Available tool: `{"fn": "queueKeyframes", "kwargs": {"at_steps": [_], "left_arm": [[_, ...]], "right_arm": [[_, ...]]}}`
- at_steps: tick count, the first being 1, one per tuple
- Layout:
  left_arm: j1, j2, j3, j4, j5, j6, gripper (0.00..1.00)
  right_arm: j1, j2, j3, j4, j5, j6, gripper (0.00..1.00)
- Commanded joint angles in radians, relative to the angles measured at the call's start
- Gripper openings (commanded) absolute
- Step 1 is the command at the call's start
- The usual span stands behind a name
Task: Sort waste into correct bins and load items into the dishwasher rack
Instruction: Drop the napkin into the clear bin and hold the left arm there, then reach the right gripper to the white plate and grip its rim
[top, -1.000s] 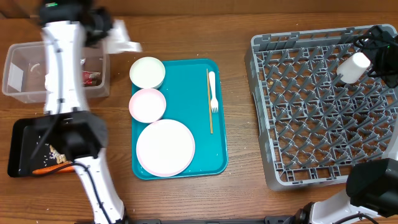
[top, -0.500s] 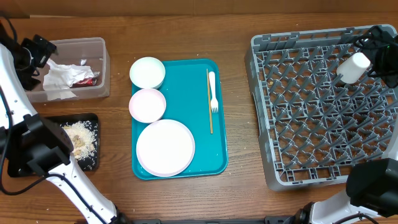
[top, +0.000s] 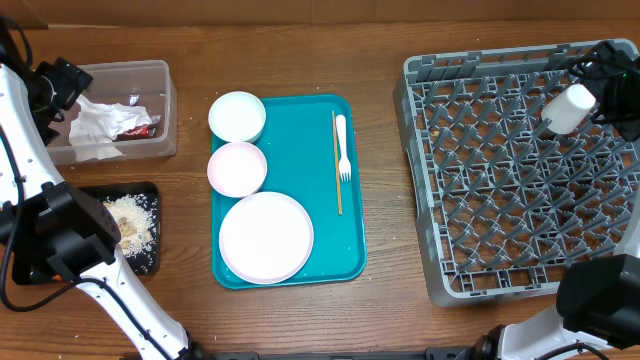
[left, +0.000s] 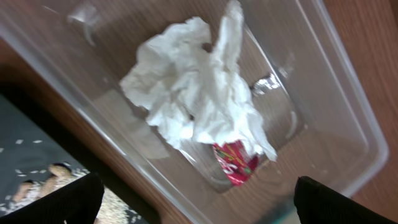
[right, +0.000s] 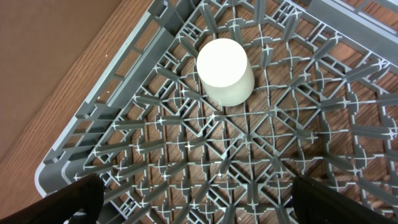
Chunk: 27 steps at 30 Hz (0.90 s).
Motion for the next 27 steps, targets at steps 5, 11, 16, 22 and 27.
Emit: {"fn": "queueKeyframes", "kwargs": {"at_steps": [5, 11, 16, 22, 27], "left_arm": [[-0.005, -0.013, -0.003, 0.002, -0.085, -0.006, 1.00], [-0.005, -0.013, -0.003, 0.002, -0.085, -0.006, 1.00], [-0.005, -0.013, -0.003, 0.002, -0.085, -0.006, 1.00], [-0.006, -0.013, -0.003, 0.002, -0.085, -0.006, 1.00], [-0.006, -0.013, -0.003, 0.002, -0.085, -0.006, 1.00]], "right_arm": [[-0.002, -0.033, 0.013, 0.110, -0.036, 0.007, 1.00], [0.028, -0.031, 0.013, 0.153, -0.764, -0.095, 1.00], [0.288, -0.026, 0.013, 0.073, -0.540, -0.187, 1.00], [0.731, 0.044, -0.005, -0.016, -0.124, -0.188, 1.00], [0.984, 0.163, -0.075, 0.005, -0.010, -0.240, 1.00]]}}
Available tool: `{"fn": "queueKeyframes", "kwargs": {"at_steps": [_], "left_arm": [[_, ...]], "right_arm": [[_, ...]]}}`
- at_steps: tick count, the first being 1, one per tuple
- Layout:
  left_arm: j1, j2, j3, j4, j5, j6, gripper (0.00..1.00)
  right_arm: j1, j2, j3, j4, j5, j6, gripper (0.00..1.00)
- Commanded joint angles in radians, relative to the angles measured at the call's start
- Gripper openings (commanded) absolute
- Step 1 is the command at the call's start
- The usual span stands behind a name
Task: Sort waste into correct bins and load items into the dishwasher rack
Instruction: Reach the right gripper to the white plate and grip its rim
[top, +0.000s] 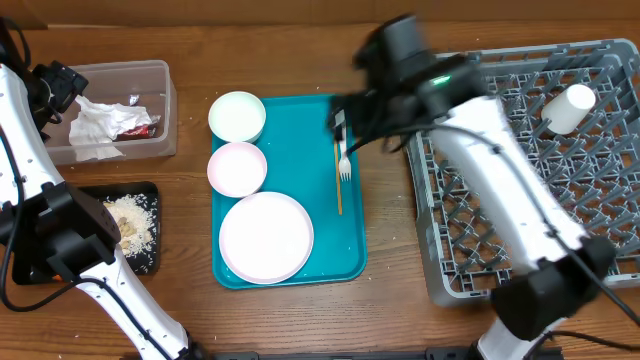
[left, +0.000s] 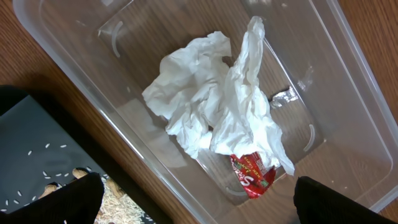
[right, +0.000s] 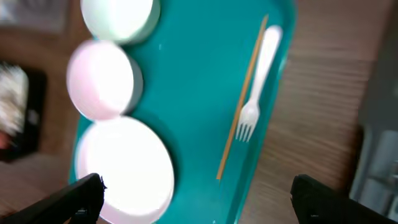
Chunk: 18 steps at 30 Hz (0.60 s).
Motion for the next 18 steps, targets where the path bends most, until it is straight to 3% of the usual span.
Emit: {"fn": "queueKeyframes", "kwargs": {"at_steps": [1, 7, 9, 18], "left_arm": [[-0.005, -0.013, -0.003, 0.001, -0.013, -0.006, 1.00], [-0.006, -0.013, -0.003, 0.001, -0.013, -0.006, 1.00], [-0.006, -0.013, -0.003, 0.001, -0.013, -0.006, 1.00], [-0.006, -0.013, -0.003, 0.001, -0.013, -0.006, 1.00]], "right_arm": [[0.110, 0.100, -0.045, 0.012, 0.134, -0.035, 1.00], [0.206, 0.252, -0.051, 0.010, 0.125, -0.033, 1.00], [0.225, 0.287, -0.060, 0.014, 0.077, -0.049, 0.95], [0.248, 0.304, -0.239, 0.146, 0.000, -0.081, 0.89]]}}
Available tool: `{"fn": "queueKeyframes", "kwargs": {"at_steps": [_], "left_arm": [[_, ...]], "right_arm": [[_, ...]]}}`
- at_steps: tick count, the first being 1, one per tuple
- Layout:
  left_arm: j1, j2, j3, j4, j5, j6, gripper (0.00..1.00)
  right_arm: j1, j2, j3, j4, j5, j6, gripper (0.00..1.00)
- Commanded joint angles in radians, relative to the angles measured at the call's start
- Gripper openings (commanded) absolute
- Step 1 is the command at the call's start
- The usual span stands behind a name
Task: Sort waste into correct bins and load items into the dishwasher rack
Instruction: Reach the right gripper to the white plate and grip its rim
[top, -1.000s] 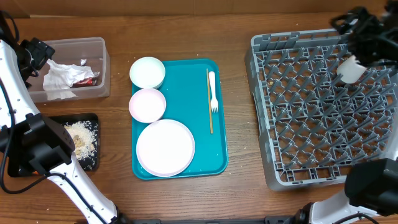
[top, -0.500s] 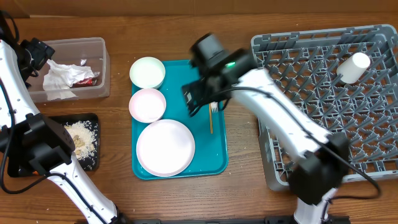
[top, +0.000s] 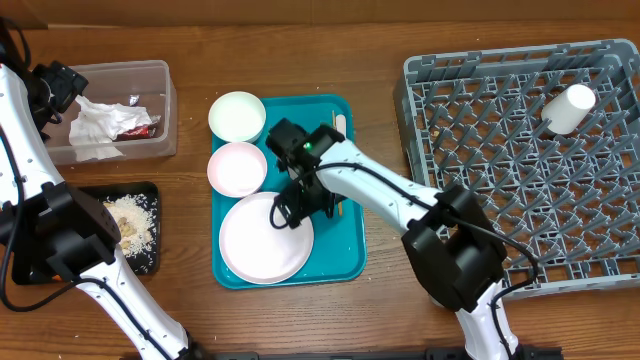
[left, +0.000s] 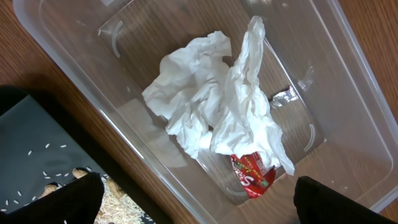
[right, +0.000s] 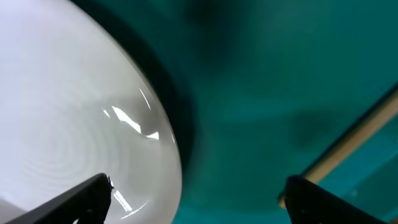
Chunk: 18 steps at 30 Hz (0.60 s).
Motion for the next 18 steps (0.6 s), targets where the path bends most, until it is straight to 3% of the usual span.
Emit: {"fn": "queueKeyframes", "kwargs": {"at_steps": [1, 6, 9, 13, 18], "left_arm": [[-0.006, -0.013, -0.003, 0.001, -0.013, -0.006, 1.00], [-0.006, -0.013, -0.003, 0.001, -0.013, -0.006, 1.00], [-0.006, -0.013, -0.003, 0.001, -0.013, -0.006, 1.00], [-0.006, -0.013, -0.003, 0.001, -0.013, -0.006, 1.00], [-0.006, -0.013, -0.003, 0.001, -0.013, -0.006, 1.00]], "right_arm": [[0.002, 0.008, -0.060, 0.051, -0.075, -0.011, 0.85], [0.002, 0.008, -0.106, 0.081, -0.099, -0.007, 0.56], [0.002, 0.008, -0.106, 0.084, -0.099, -0.007, 0.49], [0.002, 0.008, -0.106, 0.085, -0.099, 0.011, 0.47], [-0.006, 0.007, -0.096, 0.082, -0.099, 0.063, 0.22]]}}
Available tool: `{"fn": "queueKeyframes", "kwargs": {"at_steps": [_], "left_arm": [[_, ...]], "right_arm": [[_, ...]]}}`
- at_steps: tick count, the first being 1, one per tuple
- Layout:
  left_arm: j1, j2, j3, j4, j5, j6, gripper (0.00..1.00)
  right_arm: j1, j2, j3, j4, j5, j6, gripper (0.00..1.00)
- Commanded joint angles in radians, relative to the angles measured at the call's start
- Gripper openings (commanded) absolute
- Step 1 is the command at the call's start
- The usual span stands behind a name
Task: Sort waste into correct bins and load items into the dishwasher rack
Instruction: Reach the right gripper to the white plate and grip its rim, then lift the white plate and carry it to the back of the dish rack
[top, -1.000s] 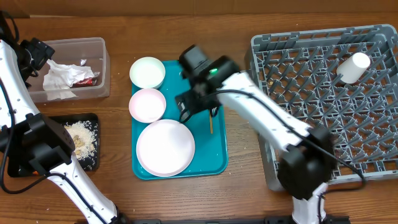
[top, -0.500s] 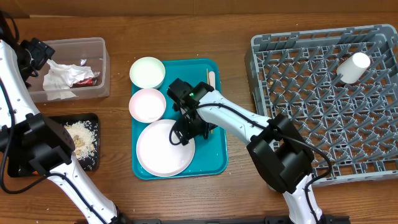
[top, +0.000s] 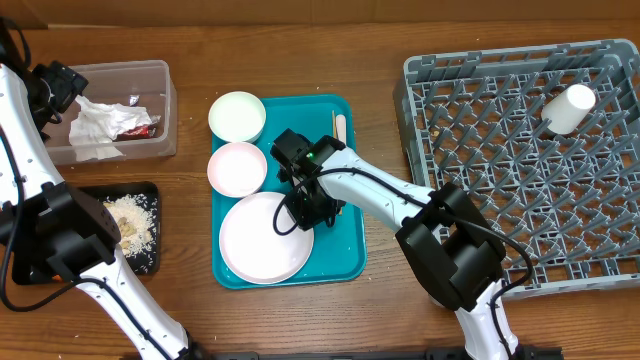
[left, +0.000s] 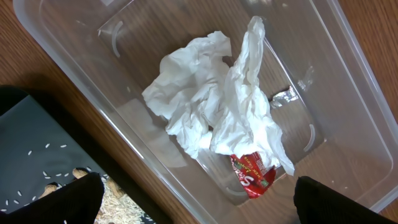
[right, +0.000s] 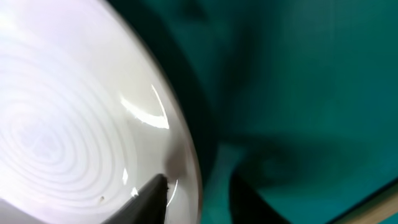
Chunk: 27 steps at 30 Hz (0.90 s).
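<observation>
A large white plate (top: 260, 240) lies at the near end of the teal tray (top: 345, 255). My right gripper (top: 303, 212) is down at the plate's right rim; in the right wrist view its two fingers (right: 154, 194) straddle the rim of the plate (right: 74, 112), shut on it. A pink bowl (top: 237, 168) and a white bowl (top: 237, 116) sit further back on the tray. The white fork (top: 340, 123) and a chopstick are mostly hidden by the arm. My left gripper (left: 199, 208) hangs open over the clear bin (left: 348, 93) holding tissue (left: 211, 112) and a red wrapper (left: 252, 174).
The grey dishwasher rack (top: 520, 180) fills the right side, with a white cup (top: 567, 108) lying in its far right corner. A black tray of rice and food scraps (top: 130, 220) sits near the left edge, just in front of the clear bin (top: 160, 100).
My right gripper's fingers were wide apart over the plate's right edge; now they have come together onto the rim. The left arm has not moved.
My right gripper was open above the rack with the white cup lying in it. Then it was over the tray near the fork, then low and open at the large plate's right edge. Now it grips that rim. The left gripper stayed open over the clear bin.
</observation>
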Motion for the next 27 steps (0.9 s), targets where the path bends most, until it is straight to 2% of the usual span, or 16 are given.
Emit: {"fn": "queueKeyframes", "kwargs": {"at_steps": [1, 2, 3, 7, 18, 24, 27], "left_arm": [[-0.006, -0.013, -0.003, 0.001, -0.013, -0.006, 1.00], [-0.006, -0.013, -0.003, 0.001, -0.013, -0.006, 1.00], [-0.006, -0.013, -0.003, 0.001, -0.013, -0.006, 1.00], [-0.006, -0.013, -0.003, 0.001, -0.013, -0.006, 1.00], [-0.006, -0.013, -0.003, 0.001, -0.013, -0.006, 1.00], [-0.006, -0.013, -0.003, 0.001, -0.013, -0.006, 1.00], [-0.006, -0.013, -0.003, 0.001, -0.013, -0.006, 1.00]], "right_arm": [[-0.011, 0.002, -0.002, -0.010, -0.011, 0.053, 0.14], [-0.015, 0.001, 0.006, -0.019, -0.016, 0.054, 0.11], [-0.020, 0.001, 0.020, -0.034, -0.020, 0.053, 0.04], [-0.037, -0.001, 0.082, -0.120, -0.021, 0.053, 0.04], [-0.116, -0.009, 0.386, -0.492, 0.022, 0.008, 0.04], [-0.250, -0.064, 0.524, -0.604, 0.100, 0.022, 0.04], [-0.344, -0.114, 0.551, -0.630, 0.216, 0.098, 0.04]]}}
